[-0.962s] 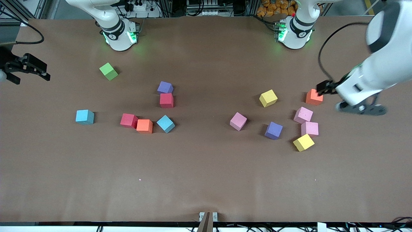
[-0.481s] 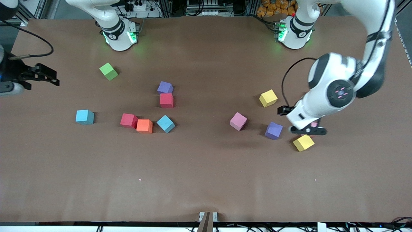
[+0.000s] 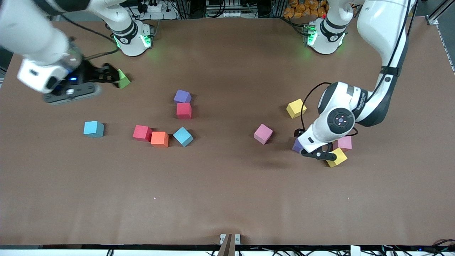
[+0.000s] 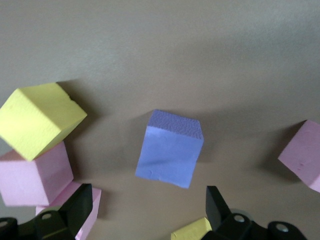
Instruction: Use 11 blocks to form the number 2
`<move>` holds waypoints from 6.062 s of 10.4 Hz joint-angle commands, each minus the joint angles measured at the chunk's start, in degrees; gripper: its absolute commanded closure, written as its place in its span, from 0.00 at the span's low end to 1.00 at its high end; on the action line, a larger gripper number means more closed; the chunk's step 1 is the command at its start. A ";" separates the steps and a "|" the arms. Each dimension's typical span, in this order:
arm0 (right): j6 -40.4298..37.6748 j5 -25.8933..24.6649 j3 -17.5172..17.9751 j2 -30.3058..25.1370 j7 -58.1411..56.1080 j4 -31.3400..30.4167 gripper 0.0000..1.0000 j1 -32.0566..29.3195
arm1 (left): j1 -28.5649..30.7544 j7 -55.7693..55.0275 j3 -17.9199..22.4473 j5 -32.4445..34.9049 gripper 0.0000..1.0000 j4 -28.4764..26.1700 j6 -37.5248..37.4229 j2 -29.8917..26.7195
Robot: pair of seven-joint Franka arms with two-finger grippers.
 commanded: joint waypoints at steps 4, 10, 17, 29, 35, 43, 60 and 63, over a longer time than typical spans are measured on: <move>15.39 1.14 -0.56 0.68 22.43 -17.52 0.00 12.61 | -0.46 3.11 -0.43 0.69 0.00 1.03 5.01 3.93; 37.47 1.14 -0.56 15.43 25.63 -24.95 0.00 18.16 | -0.38 5.13 -0.52 0.69 0.00 0.68 5.10 5.61; 40.73 1.14 -0.56 18.34 20.63 -27.67 0.00 14.56 | -0.64 3.29 -0.52 0.61 0.45 0.68 4.40 7.28; 45.04 8.17 -0.38 20.54 17.37 -29.17 0.00 13.77 | -0.38 -33.48 -20.45 -4.05 1.00 -0.90 -11.42 -3.88; 45.49 11.51 -0.38 22.12 17.46 -29.26 0.06 14.20 | 0.15 -59.88 -39.42 -4.05 1.00 -26.33 17.78 -8.98; 45.49 11.51 -0.38 22.12 17.90 -29.78 0.75 15.09 | -2.40 -70.28 -48.08 2.24 1.00 -37.73 28.65 -6.80; 23.78 11.60 -0.38 21.95 20.98 -14.05 1.00 9.55 | -18.92 -70.36 -29.87 11.33 0.01 -26.48 26.20 2.09; 22.64 11.60 -0.38 21.77 21.50 -13.96 1.00 9.72 | -18.31 -72.47 -30.14 10.72 0.00 -24.91 22.09 -0.36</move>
